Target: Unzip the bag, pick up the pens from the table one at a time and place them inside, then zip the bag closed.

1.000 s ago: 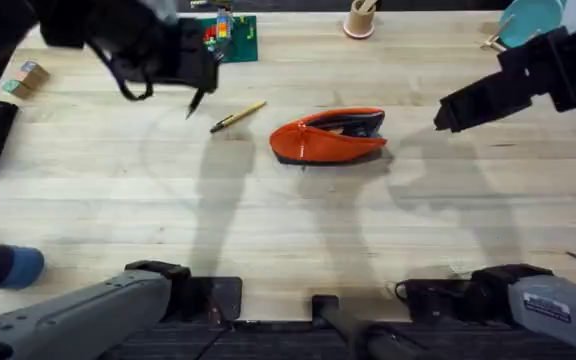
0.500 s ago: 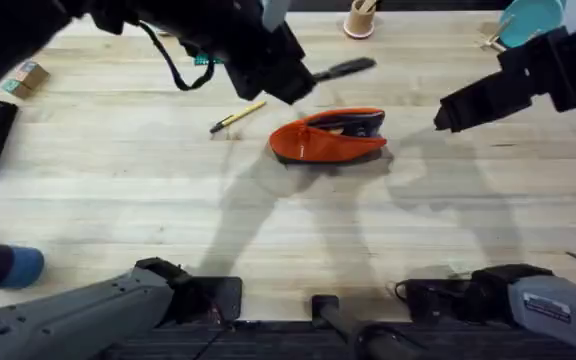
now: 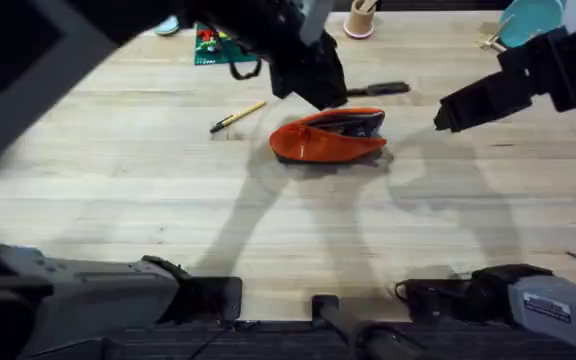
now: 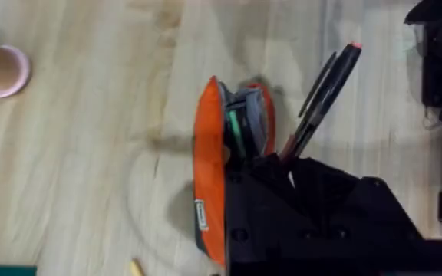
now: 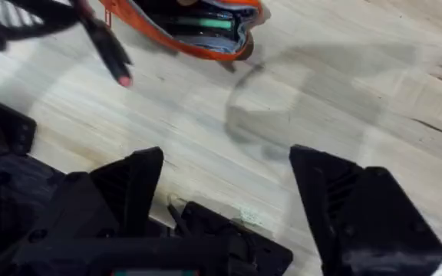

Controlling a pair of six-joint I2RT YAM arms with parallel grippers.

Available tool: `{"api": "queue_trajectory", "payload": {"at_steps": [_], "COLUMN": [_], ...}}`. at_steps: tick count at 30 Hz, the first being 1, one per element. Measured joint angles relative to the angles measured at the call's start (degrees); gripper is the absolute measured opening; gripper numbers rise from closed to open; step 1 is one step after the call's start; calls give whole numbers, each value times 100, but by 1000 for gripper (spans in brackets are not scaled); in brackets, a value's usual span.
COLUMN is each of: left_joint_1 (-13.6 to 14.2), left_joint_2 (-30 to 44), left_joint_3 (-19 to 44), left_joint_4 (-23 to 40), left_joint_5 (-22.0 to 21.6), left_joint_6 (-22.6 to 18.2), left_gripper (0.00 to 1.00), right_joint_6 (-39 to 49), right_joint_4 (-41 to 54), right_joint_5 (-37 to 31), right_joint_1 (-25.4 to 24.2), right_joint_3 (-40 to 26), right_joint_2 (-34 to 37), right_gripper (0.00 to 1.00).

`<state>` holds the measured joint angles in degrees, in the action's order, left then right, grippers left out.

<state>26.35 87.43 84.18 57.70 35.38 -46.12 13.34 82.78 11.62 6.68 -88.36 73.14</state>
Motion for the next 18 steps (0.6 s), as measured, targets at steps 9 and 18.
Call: {"api": "queue_trajectory", "payload": {"at_steps": [9, 18], "left_joint_1": [352, 350], "left_joint_2": [525, 1306], "left_joint_3": [0, 0], "left_joint_4": [-14, -141], "left_joint_5": [-222, -540], "left_joint_6": [196, 327], "left_gripper": [41, 41], "right_joint_6": [0, 0], "right_joint_4": [0, 0], "right_joint_5": [0, 0], "right_joint_1": [-1, 0], "right_joint_3": [0, 0], "right_joint_2": [-2, 0], "right_gripper": [996, 996]}}
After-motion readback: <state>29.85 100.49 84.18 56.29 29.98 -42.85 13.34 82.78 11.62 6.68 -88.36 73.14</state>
